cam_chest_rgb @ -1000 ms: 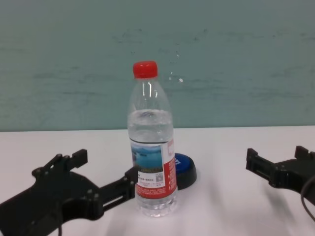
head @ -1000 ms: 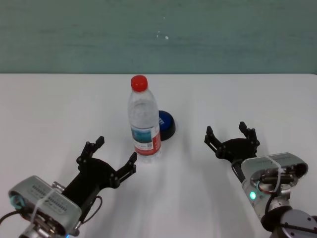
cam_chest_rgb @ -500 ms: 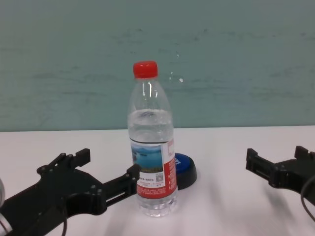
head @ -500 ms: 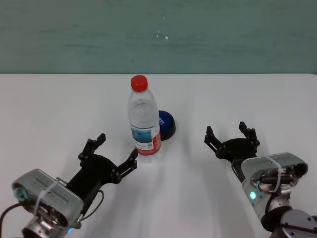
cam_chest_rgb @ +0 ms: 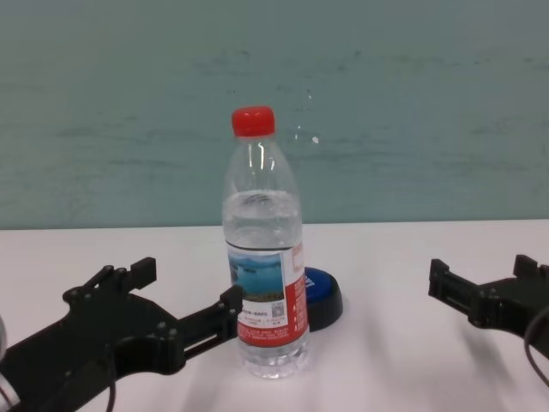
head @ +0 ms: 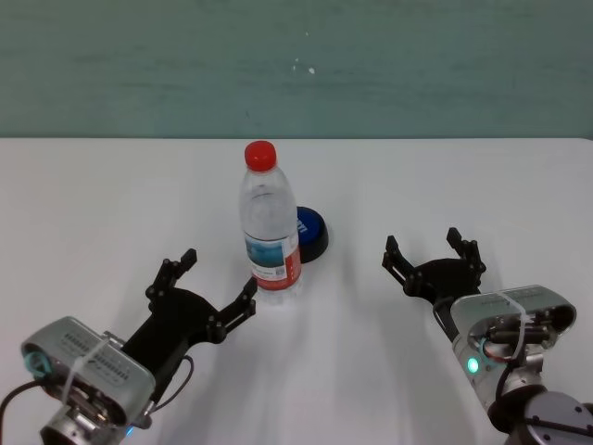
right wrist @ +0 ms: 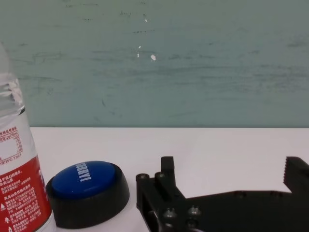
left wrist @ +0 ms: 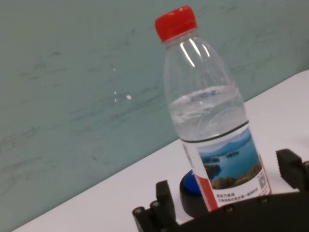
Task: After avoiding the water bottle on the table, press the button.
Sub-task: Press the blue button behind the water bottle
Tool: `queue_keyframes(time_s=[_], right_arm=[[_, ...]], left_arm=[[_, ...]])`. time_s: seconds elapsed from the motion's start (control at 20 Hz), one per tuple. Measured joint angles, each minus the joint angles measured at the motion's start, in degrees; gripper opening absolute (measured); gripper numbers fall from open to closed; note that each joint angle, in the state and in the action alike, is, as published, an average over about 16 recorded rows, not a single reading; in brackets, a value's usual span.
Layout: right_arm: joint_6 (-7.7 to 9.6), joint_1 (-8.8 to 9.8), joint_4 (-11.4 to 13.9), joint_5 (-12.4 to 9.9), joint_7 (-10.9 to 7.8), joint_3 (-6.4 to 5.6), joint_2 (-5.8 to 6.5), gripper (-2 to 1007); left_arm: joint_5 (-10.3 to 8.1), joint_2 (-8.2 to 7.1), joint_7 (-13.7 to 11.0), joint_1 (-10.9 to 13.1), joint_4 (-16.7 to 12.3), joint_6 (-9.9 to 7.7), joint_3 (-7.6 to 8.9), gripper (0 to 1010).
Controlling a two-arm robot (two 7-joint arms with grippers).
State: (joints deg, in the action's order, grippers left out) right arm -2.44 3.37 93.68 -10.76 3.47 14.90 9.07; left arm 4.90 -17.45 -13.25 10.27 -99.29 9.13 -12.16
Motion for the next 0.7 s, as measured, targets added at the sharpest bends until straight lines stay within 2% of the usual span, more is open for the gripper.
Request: queue_keyframes(time_s=[0.35,0.7], right_arm=[[0.0,0.0,0.0,0.0,0.0,0.0,0.0,1004],[0.0,0.0,0.0,0.0,0.0,0.0,0.0,1004]], left_arm=[[0.29,-0.66,-0.1,0.6,-1.0,0.09,0.09,1000],[0.5,-3.46,-0.9,4.0,-5.1,0.5,1.5,1000]])
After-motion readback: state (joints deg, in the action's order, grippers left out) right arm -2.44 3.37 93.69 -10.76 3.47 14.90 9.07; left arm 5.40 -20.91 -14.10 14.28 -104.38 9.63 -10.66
